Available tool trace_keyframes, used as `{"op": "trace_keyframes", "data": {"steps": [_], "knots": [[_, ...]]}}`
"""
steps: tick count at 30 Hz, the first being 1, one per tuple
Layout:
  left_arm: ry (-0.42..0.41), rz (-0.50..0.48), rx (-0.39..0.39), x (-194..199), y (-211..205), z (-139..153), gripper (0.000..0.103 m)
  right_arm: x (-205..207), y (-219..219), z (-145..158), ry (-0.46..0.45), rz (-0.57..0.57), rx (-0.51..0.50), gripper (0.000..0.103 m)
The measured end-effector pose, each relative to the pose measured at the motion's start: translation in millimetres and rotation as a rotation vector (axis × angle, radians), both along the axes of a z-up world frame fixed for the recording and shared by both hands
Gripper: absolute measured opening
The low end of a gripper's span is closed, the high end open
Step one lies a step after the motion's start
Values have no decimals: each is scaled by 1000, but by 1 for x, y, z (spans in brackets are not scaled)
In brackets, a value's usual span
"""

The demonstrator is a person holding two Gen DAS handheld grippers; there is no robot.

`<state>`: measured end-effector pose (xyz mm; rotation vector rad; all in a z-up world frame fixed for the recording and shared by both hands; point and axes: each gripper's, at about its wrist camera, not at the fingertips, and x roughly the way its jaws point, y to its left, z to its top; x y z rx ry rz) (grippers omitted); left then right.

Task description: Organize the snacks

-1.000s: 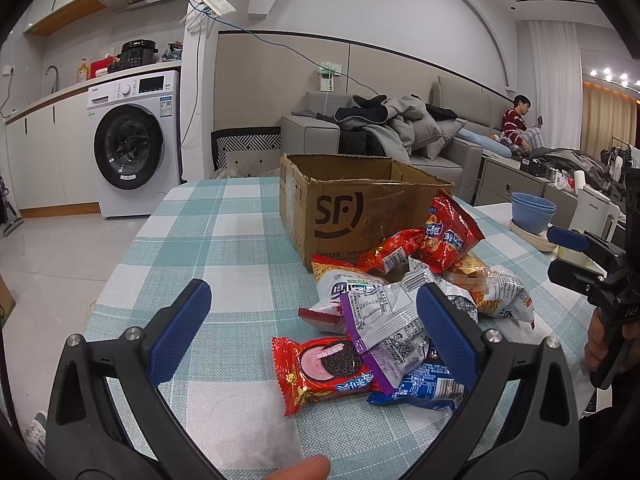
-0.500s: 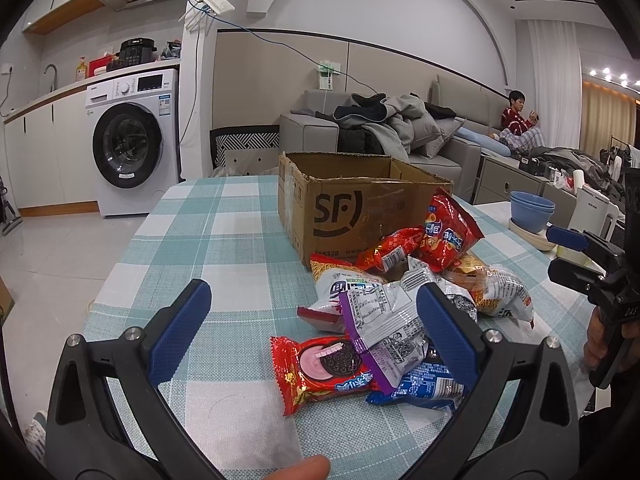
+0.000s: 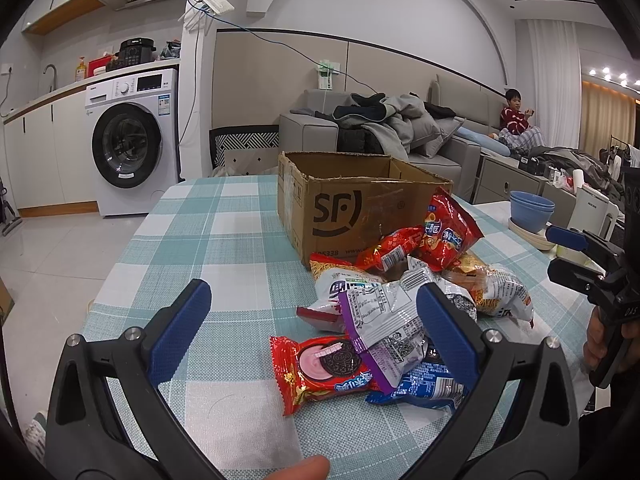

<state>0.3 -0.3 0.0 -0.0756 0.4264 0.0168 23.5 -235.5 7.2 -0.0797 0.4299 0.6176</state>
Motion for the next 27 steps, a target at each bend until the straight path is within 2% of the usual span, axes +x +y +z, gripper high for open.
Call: {"op": "trace_keyframes", "data": {"steps": [19, 27], "knots": [[1, -3, -5, -1, -3, -1, 102, 3, 2, -2, 17, 1, -7, 103], [8, 1, -15, 6, -5, -9, 102, 8, 6, -3, 32, 0, -31, 103]]}}
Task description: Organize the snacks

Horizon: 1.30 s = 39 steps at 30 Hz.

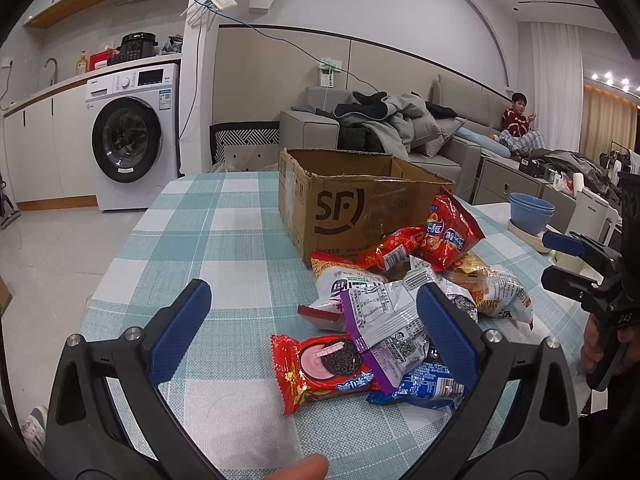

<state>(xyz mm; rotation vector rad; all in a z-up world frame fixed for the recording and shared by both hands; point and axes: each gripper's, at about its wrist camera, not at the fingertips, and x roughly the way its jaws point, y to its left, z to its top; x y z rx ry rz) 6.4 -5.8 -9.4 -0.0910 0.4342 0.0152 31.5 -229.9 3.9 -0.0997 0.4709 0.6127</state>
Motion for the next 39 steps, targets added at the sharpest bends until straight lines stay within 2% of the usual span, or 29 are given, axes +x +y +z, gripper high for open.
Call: {"op": "trace_keyframes", "data": {"steps": [10, 15, 19, 25, 30, 36, 39], "knots": [[33, 7, -19, 7, 7, -2, 102, 25, 6, -13, 111, -45, -58, 103], [78, -18, -9, 11, 5, -2, 102, 36, 13, -26, 168, -55, -171, 103], [113, -43, 14, 14, 4, -4, 102, 43, 9, -28, 200, -49, -157, 103], [172, -93, -9, 22, 0, -14, 102, 60, 8, -34, 276, -18, -166, 103], [200, -98, 19, 28, -8, -18, 102, 75, 8, -41, 349, 20, -182, 103], [234, -137, 35, 40, -17, -19, 102, 86, 16, -49, 372, 45, -225, 103], [244, -174, 14, 48, -22, -18, 102, 86, 22, -53, 370, 58, -248, 101]]}}
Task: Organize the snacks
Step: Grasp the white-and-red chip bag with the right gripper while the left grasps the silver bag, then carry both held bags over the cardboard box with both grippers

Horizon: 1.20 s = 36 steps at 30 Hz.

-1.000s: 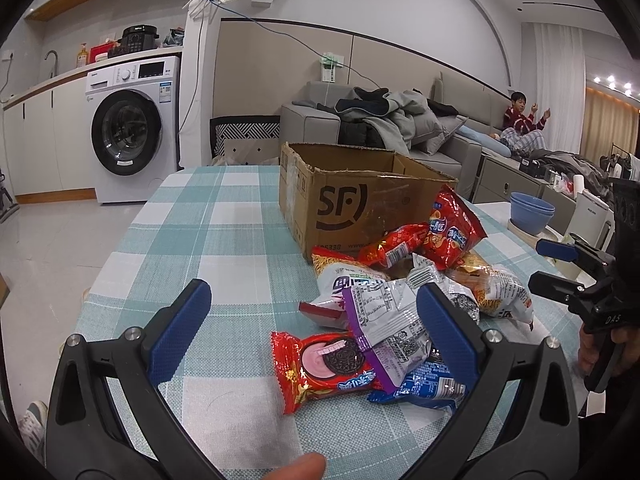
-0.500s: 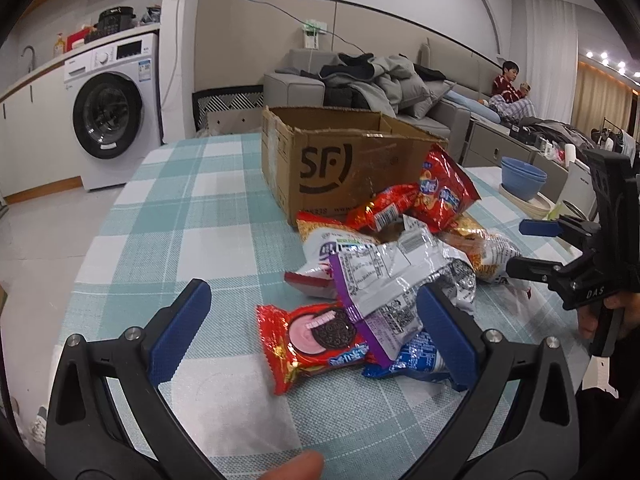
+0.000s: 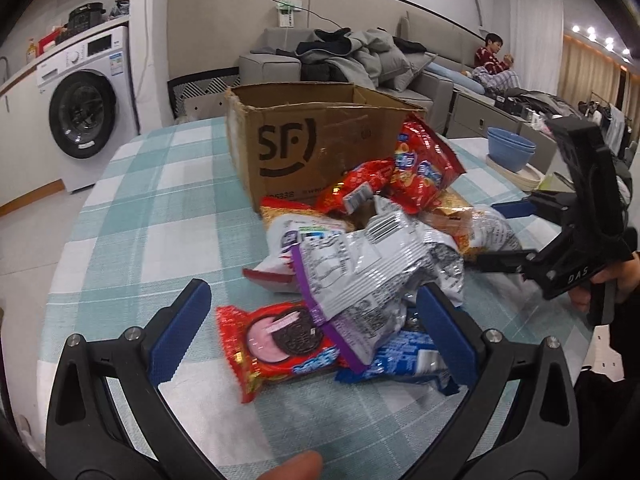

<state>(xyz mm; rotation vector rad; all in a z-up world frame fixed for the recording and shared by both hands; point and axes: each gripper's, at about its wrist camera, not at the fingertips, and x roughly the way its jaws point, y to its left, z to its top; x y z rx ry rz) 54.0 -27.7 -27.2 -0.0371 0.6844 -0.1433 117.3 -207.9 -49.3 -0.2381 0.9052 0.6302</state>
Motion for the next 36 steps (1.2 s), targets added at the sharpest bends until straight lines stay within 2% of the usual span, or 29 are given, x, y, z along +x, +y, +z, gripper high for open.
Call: {"op": "trace_keyframes", "data": {"steps": [3, 8, 11, 14, 17, 24, 29, 30, 33, 35, 36], "knots": [[14, -15, -16, 9, -4, -1, 102, -3, 1, 0, -4, -10, -24, 88], [30, -48, 11, 23, -14, -6, 102, -2, -5, 1, 9, -8, 7, 81], [59, -41, 41, 32, -18, -11, 102, -6, -6, 3, 1, 0, 11, 69], [84, -43, 28, 37, -16, -14, 102, -13, -9, 5, -1, -5, 14, 60], [99, -46, 1, 42, -12, -17, 102, -22, -14, 7, 4, -30, 22, 57], [95, -62, 22, 48, -9, -13, 102, -43, -27, 17, -29, -89, 71, 57], [113, -80, -17, 53, -13, -16, 102, -47, -32, 22, -54, -113, 82, 57], [114, -85, -23, 55, -12, -15, 101, -47, -34, 22, -57, -118, 85, 57], [106, -104, -40, 56, -12, -13, 85, -50, -40, 24, -64, -133, 90, 57], [99, -104, -35, 53, -14, -11, 79, -53, -44, 28, -76, -140, 97, 57], [98, -104, -36, 53, -13, -11, 72, -54, -46, 31, -82, -143, 100, 57]]}}
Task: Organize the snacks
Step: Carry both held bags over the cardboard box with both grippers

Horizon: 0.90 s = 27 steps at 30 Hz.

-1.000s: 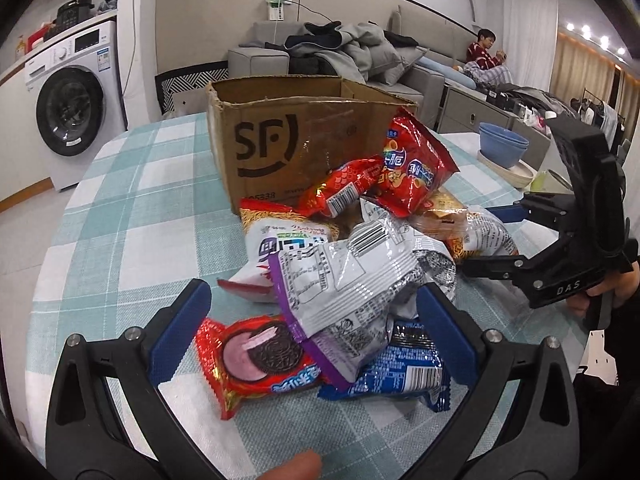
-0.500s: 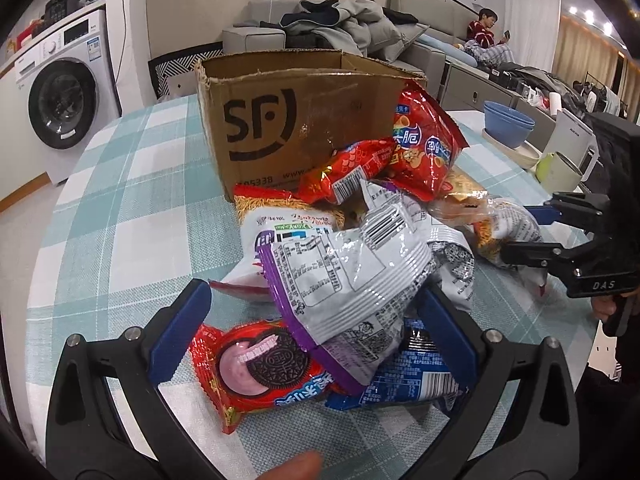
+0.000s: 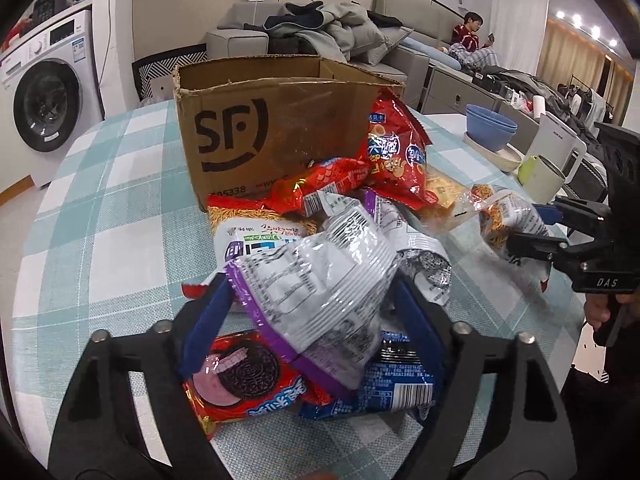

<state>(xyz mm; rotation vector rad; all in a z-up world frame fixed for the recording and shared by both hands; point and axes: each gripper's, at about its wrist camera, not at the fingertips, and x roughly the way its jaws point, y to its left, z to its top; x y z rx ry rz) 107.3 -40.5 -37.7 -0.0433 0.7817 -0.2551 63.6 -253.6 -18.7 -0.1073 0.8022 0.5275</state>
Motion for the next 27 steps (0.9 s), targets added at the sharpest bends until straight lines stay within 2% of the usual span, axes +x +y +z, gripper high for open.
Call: {"op": "trace_keyframes", "data": {"steps": [5, 6, 16, 27], "knots": [[-15, -5, -35, -6, 5, 2, 49, -5, -4, 12, -33, -12, 7, 57], [-14, -18, -51, -6, 6, 3, 40, -6, -5, 15, -42, -15, 10, 57], [-58, 12, -89, -32, 13, 15, 39, -16, -4, 39, -105, -6, 25, 57], [-138, 63, -94, -36, 23, 54, 39, 3, 11, 70, -170, -4, 47, 57]]}}
